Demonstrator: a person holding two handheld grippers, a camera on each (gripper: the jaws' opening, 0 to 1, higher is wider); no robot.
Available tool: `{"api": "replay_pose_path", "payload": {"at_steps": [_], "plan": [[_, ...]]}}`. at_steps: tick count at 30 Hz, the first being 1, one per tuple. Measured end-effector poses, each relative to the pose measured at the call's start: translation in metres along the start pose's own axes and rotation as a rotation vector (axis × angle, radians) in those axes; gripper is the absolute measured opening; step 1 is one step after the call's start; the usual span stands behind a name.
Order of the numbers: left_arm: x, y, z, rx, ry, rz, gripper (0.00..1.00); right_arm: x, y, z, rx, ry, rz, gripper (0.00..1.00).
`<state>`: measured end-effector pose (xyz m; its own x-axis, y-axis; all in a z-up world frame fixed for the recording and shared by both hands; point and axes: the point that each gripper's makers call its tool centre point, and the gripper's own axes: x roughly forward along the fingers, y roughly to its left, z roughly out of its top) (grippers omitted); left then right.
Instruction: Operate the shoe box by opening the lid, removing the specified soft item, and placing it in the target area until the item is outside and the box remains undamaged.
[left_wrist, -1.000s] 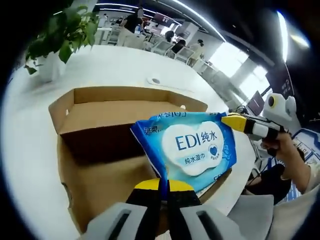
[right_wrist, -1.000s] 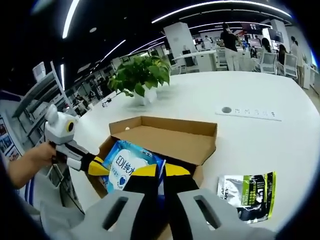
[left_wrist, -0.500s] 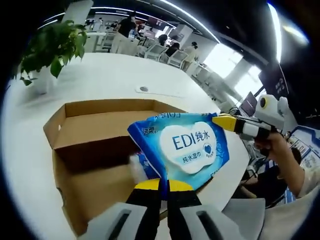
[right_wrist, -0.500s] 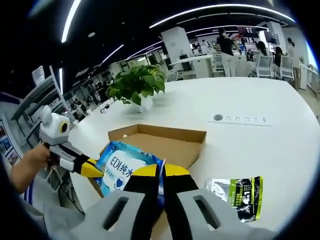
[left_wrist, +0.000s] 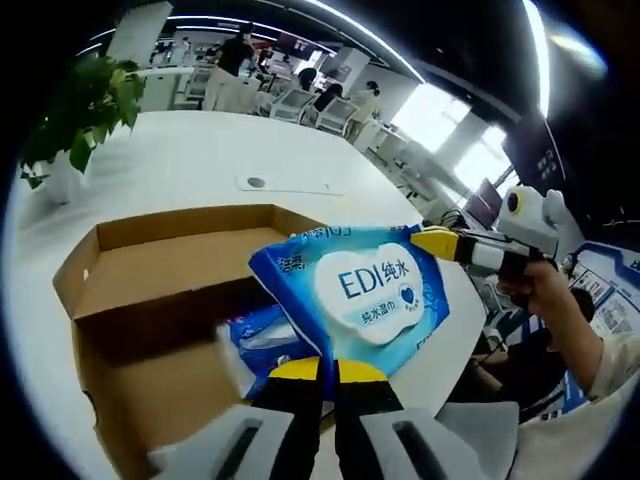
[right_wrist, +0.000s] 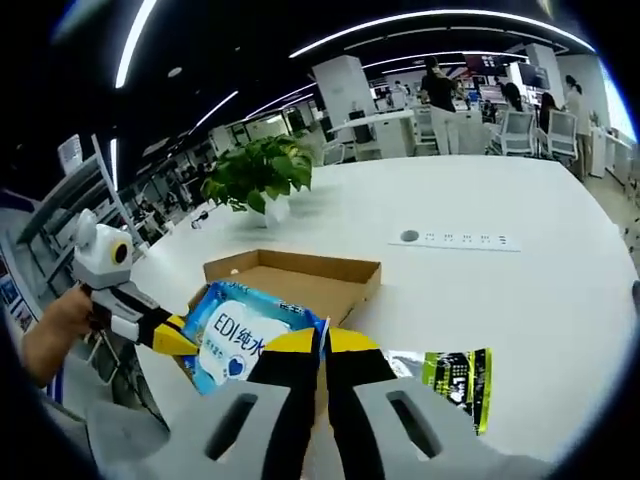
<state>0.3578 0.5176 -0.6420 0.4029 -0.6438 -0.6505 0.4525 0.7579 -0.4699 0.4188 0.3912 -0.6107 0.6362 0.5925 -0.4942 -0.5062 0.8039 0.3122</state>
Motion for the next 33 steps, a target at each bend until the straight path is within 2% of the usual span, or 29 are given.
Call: {"api": "replay_pose_path", "payload": {"at_steps": [14, 33], "plan": [[0.029, -0.032, 0.008, 0.038, 0.017, -0.047, 0.01, -0.026, -0.041, -0.003, 0.033, 0.005, -0.051, 0.0], [0.074, -0.063, 0.02, 0.077, 0.035, -0.067, 0.01, -0.038, -0.094, -0.005, 0.064, 0.027, -0.112, 0.0]]}}
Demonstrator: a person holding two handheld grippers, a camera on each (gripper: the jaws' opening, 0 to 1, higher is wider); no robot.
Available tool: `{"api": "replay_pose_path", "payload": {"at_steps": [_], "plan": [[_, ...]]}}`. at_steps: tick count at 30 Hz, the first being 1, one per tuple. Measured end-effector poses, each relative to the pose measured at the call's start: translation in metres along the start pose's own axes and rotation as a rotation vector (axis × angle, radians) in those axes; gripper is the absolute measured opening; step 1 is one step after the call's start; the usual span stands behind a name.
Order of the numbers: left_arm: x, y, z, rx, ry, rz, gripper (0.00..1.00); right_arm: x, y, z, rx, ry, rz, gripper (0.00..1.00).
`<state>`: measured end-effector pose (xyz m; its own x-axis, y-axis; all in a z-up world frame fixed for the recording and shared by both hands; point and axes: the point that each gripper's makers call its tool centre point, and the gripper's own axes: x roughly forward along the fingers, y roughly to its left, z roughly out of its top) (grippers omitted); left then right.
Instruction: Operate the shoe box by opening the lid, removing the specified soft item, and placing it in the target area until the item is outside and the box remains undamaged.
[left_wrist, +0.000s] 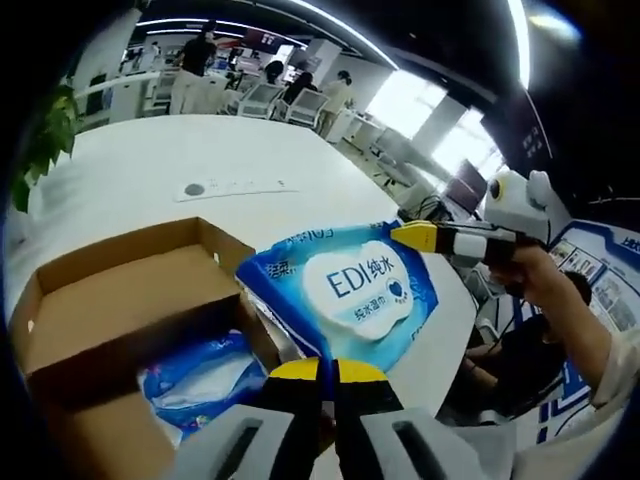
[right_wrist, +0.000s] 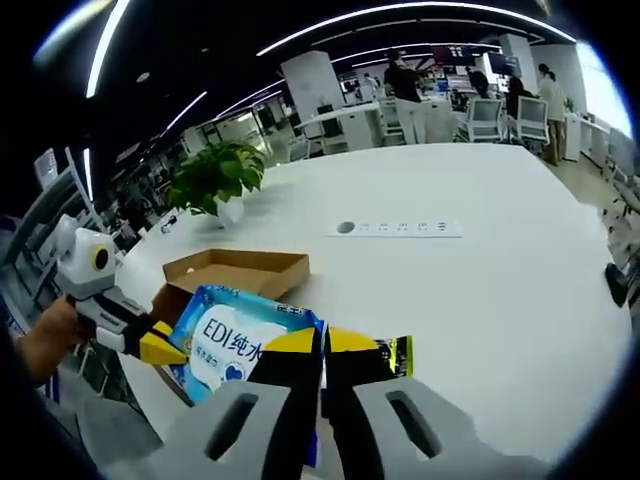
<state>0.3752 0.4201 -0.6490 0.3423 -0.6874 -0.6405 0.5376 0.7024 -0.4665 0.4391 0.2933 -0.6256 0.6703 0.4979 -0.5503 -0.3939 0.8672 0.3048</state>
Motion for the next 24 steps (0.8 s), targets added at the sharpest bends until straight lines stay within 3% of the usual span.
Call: {"api": "replay_pose_path", "payload": {"at_steps": [12, 24], "plan": [[0.03, -0.007, 0.001, 0.012, 0.033, -0.007, 0.01, 0.002, -0.032, -0.009, 0.01, 0.034, -0.033, 0.0], [0.063, 0.001, -0.01, 0.075, 0.143, 0.029, 0.01, 0.024, -0.055, -0.034, 0.02, 0.101, -0.056, 0.0]]}}
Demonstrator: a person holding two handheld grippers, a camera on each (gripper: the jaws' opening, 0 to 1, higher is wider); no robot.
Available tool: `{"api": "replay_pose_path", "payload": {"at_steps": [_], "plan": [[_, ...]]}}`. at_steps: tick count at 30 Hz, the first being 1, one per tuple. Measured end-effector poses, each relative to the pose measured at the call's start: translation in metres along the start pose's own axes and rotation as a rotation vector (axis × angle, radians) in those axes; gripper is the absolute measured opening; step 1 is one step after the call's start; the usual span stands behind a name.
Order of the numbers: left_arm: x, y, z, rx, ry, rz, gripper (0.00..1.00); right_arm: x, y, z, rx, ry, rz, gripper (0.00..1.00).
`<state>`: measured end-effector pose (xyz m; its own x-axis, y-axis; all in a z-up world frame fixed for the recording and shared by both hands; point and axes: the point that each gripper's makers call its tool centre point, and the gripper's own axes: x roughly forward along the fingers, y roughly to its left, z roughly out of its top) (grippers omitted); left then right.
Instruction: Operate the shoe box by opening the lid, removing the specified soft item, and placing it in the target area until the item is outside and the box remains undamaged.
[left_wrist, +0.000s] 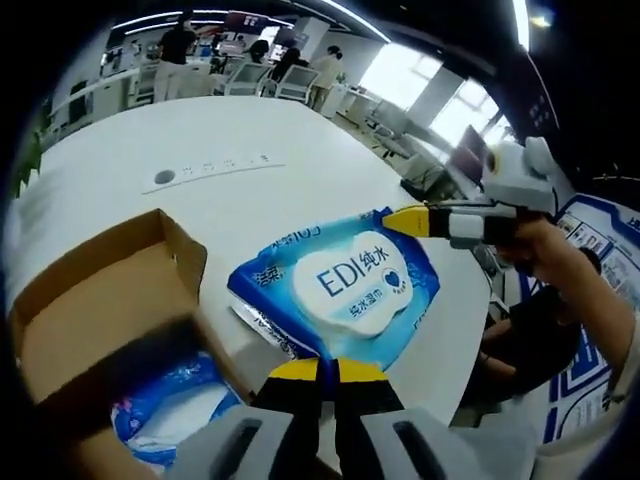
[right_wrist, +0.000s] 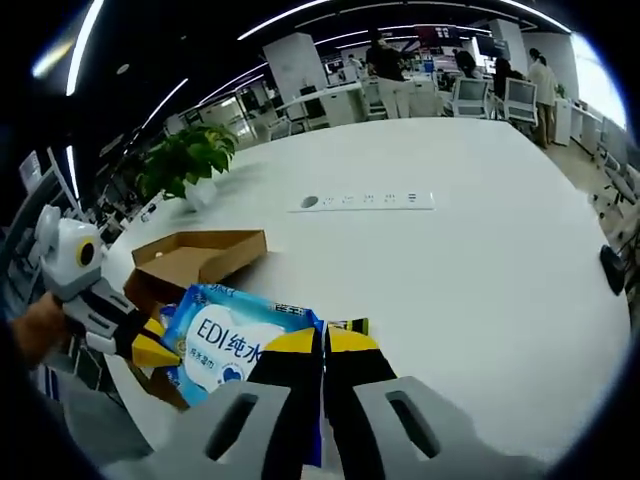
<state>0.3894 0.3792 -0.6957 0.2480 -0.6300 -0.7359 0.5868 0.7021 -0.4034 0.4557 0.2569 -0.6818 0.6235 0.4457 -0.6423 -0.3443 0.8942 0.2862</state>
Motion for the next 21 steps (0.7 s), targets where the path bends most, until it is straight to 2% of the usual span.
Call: {"api": "replay_pose_path", "payload": {"at_steps": [5, 14, 21], "plan": [[0.011, 0.004, -0.002, 0.071, 0.059, 0.036, 0.01, 0.014, -0.008, -0.005, -0.003, 0.027, -0.007, 0.0], [0.029, 0.001, -0.009, 0.17, 0.151, 0.062, 0.02, 0.033, -0.023, -0.017, -0.02, 0.069, -0.027, 0.0], [0.044, 0.004, -0.012, 0.223, 0.205, 0.081, 0.02, 0.044, -0.035, -0.027, 0.001, 0.079, -0.048, 0.0]]}}
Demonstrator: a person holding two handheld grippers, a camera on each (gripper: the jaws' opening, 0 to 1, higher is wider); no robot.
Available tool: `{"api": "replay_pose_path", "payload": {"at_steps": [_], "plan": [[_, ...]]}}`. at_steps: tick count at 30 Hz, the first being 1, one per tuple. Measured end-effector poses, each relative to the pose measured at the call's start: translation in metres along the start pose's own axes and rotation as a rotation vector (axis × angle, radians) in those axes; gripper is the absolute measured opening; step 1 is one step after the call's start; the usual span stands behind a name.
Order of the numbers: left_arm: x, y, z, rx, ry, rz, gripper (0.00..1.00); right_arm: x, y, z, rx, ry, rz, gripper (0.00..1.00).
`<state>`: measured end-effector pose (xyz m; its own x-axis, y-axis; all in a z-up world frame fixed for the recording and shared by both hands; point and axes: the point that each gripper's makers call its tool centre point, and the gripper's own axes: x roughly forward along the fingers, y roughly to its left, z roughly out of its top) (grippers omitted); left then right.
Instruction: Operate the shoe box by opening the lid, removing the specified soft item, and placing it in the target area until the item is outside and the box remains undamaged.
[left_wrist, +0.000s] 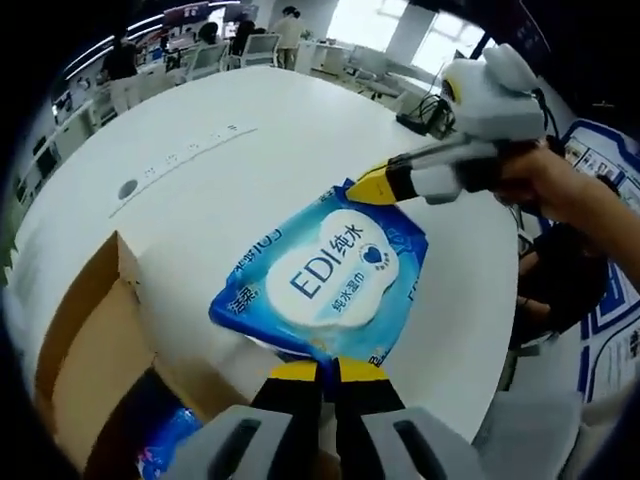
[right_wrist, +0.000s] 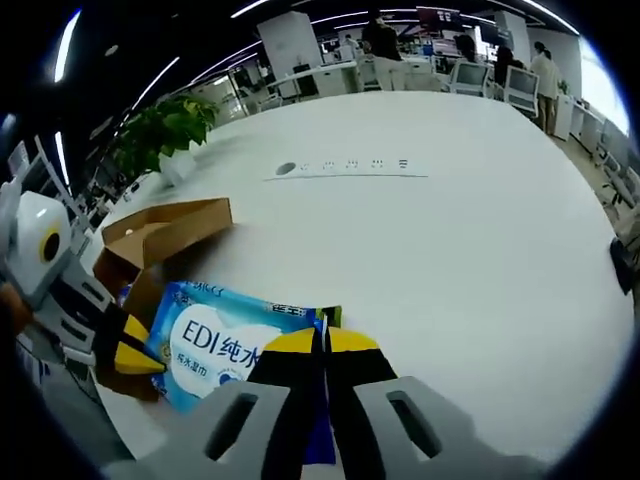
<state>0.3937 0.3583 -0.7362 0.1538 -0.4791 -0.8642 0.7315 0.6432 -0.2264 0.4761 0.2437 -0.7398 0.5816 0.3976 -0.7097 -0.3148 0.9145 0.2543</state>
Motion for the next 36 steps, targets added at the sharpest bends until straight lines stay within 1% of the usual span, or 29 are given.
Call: {"api": "replay_pose_path", "payload": {"at_steps": [1, 6, 12, 16, 21, 24, 31, 33, 34, 36], "plan": [[0.001, 0.001, 0.0, 0.016, 0.007, 0.007, 0.02, 0.001, -0.001, 0.0, 0.005, 0.001, -0.002, 0.0], [0.01, 0.002, -0.002, 0.04, 0.031, 0.019, 0.02, 0.008, -0.004, -0.003, -0.004, 0.002, -0.009, 0.0], [0.017, 0.003, -0.005, 0.077, 0.055, 0.029, 0.03, 0.013, -0.005, -0.001, -0.013, -0.006, -0.011, 0.01], [0.018, 0.003, -0.006, 0.088, 0.069, 0.031, 0.03, 0.015, -0.004, 0.0, -0.025, -0.008, -0.012, 0.01], [0.021, 0.005, -0.008, 0.12, 0.087, 0.041, 0.04, 0.015, -0.004, -0.001, 0.004, -0.011, -0.017, 0.01], [0.021, 0.007, -0.008, 0.128, 0.091, 0.047, 0.04, 0.013, -0.004, -0.002, 0.0, -0.013, -0.022, 0.01], [0.018, 0.012, -0.008, 0.144, 0.085, 0.07, 0.05, 0.008, -0.006, -0.007, 0.032, -0.023, -0.029, 0.02], [0.017, 0.013, -0.008, 0.154, 0.084, 0.083, 0.06, 0.008, -0.006, -0.007, 0.042, -0.026, -0.032, 0.02], [0.015, 0.012, -0.008, 0.18, 0.085, 0.088, 0.07, 0.008, -0.006, -0.007, 0.042, -0.029, -0.034, 0.03], [0.013, 0.012, -0.007, 0.189, 0.079, 0.093, 0.08, 0.008, -0.005, -0.007, 0.032, -0.035, -0.035, 0.03]]}}
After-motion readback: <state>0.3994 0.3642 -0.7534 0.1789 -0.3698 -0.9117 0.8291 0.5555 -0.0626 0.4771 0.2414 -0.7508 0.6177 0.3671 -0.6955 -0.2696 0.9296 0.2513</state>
